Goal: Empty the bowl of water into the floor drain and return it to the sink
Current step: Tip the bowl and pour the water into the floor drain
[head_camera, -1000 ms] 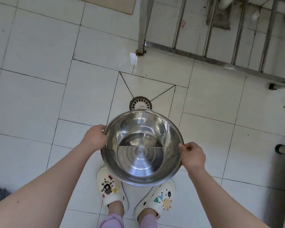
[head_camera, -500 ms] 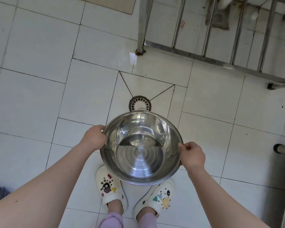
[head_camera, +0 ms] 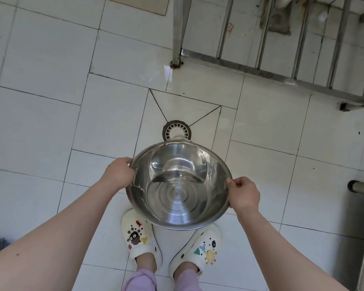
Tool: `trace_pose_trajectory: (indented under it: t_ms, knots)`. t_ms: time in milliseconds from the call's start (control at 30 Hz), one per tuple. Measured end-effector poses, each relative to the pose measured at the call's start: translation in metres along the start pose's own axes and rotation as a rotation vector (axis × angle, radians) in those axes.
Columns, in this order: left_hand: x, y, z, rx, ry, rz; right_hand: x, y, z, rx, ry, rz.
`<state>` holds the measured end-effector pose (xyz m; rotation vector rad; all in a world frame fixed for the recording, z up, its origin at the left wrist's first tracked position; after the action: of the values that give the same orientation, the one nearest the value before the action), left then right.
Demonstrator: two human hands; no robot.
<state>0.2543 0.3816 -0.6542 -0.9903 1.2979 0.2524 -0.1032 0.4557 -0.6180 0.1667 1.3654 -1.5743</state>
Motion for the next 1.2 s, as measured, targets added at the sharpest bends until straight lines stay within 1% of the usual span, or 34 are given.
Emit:
trace_pose_trajectory:
  t_ms: [300,567,867,1000,1200]
  knots:
    - [0.003,0.001,-0.001,-0.009,0.004,0.001,0.005,0.0,-0.001,0.021,0.021,-0.019]
    - [0.008,-0.002,0.001,-0.104,-0.041,0.011,0.01,-0.001,0.001,0.108,0.077,-0.04]
    - [0.015,-0.016,-0.004,-0.205,-0.081,-0.075,0.013,0.0,0.009,0.213,0.15,-0.06]
    - [0.016,-0.021,-0.012,-0.257,-0.09,-0.072,0.016,-0.001,0.012,0.272,0.2,-0.067]
    - [0.019,-0.031,-0.017,-0.361,-0.112,-0.071,0.025,-0.001,0.015,0.282,0.261,-0.072]
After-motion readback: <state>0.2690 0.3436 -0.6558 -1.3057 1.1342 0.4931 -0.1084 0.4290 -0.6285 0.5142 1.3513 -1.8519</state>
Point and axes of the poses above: each hand's wrist, its own x-axis towards the middle knuckle, its own y-axis out of the palm, z = x × y, the point moved 10 cm from there along x, towards the middle knuckle, and after that the axes turned 11 degrees about -y, right-handed, at the moved point
